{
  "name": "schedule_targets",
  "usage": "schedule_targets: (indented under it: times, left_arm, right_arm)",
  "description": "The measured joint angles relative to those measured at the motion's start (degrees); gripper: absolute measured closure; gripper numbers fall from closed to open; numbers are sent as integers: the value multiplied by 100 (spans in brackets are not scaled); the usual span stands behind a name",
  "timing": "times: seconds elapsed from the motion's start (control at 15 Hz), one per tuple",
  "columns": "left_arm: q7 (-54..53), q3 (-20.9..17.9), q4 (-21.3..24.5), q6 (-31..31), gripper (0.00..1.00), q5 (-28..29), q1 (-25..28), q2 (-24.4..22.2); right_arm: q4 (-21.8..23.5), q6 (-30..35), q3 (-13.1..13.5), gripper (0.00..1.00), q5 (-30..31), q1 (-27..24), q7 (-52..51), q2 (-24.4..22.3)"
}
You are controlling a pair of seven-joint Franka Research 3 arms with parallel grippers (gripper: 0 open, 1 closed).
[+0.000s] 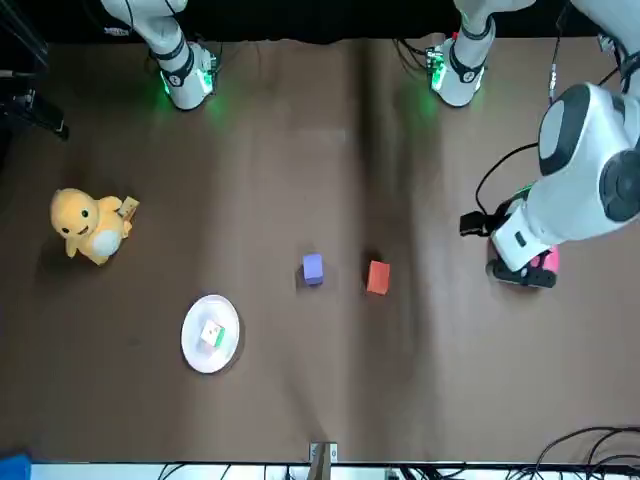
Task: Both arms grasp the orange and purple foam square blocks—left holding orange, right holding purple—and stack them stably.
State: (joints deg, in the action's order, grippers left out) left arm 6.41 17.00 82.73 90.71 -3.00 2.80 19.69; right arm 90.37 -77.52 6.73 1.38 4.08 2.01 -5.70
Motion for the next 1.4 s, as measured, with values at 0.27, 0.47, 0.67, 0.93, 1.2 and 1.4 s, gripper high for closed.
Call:
schedule_targets:
  times: [0.27,0.47,0.67,0.93,1.2,1.4]
  left_arm:
    - [-1373,-13,-27,-4,0,-877,341,229]
    - [-2926,-20,-29,-7,0,-1355,721,434]
    - [-5319,-19,-30,-281,0,-2522,1026,654]
    - [-7702,-16,0,-371,0,-3741,1107,973]
    - [-9547,-9,23,-372,0,-4473,1084,1414]
    - [-10363,-7,96,-366,0,-4902,1078,1726]
  right_arm:
    - [0,0,-2,0,0,1,0,0]
    - [0,0,1,0,2,-1,0,0]
    - [-5,0,17,0,9,-13,0,0]
    - [-13,0,19,0,9,-11,0,0]
    - [-8,-4,-25,0,-14,165,-3,3]
    - [42,-34,-62,0,-18,778,11,91]
